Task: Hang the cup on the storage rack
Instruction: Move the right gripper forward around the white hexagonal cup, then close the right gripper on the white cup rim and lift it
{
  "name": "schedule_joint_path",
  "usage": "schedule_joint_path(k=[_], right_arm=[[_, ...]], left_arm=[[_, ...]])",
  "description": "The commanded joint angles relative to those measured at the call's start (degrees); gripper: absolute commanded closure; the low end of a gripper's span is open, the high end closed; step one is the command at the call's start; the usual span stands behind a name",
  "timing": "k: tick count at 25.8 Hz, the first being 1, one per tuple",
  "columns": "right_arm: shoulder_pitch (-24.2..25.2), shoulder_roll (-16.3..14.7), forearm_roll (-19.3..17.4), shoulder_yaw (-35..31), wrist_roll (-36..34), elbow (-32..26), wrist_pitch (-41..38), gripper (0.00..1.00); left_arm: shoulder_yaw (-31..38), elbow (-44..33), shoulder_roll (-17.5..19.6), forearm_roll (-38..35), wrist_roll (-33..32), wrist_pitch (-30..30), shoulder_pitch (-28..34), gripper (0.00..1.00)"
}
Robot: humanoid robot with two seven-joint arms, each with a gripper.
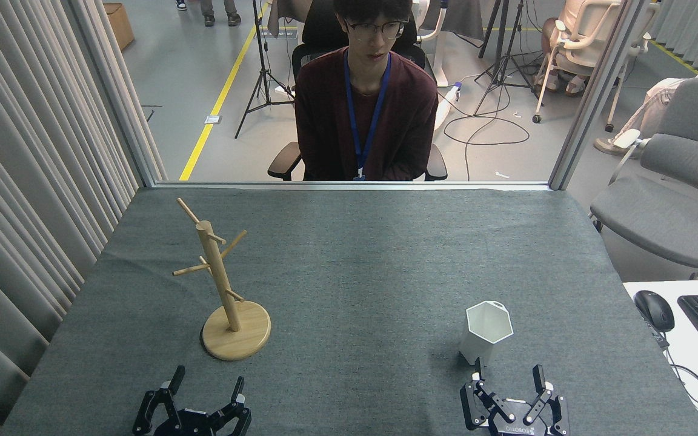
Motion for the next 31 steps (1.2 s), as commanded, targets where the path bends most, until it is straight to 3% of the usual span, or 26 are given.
schedule_joint_path(k=[1,8,22,31], right_arm=[[0.2,0.1,0.0,0.0,0.0,-0.1,0.0,0.02],[-0.6,-0.3,-0.2,0.0,0.2,0.4,0.0,0.02],[-11.1,-0.8,0.1,0.1,1.3,13.4,0.5,0.02],[-15.7,-1.0,0.2,0.2,1.2,18.5,0.5,0.02]], left_arm=[[0.1,0.4,0.0,0.0,0.0,0.1,-0.1,0.01],[0.3,1.4,-0.2,0.0,0.0,0.6,-0.4,0.01],[0.3,1.0,-0.2,0.1,0.1,0.6,-0.5,0.01],[0.3,1.0,0.0,0.1,0.2,0.6,-0.7,0.01]])
